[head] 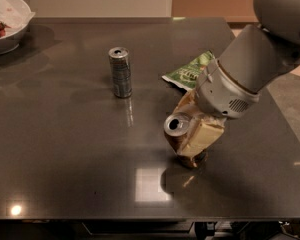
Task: Knock orange can over
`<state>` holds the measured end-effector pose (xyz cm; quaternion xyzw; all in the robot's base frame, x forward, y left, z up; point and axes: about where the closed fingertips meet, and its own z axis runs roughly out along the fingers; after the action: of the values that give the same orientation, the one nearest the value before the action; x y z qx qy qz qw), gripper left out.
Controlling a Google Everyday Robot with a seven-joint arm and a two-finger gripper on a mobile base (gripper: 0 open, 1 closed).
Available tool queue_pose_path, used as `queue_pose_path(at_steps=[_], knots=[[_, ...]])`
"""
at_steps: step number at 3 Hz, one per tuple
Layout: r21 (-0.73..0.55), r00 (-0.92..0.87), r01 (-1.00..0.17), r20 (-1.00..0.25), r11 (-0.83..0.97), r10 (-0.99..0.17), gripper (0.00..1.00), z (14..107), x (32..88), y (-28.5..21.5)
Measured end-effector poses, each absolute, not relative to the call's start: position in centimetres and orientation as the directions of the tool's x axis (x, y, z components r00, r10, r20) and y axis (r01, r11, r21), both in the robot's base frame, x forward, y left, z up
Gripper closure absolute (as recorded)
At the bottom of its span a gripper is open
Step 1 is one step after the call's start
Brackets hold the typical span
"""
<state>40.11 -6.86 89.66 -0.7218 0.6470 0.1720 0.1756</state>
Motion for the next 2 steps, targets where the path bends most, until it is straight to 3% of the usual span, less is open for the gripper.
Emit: queue_pose_path(at_steps=[2], knots=[[-0.041,0.119,-0.993,-0.253,-0.112,-0.96,1.0,88.44,41.14,-7.72]])
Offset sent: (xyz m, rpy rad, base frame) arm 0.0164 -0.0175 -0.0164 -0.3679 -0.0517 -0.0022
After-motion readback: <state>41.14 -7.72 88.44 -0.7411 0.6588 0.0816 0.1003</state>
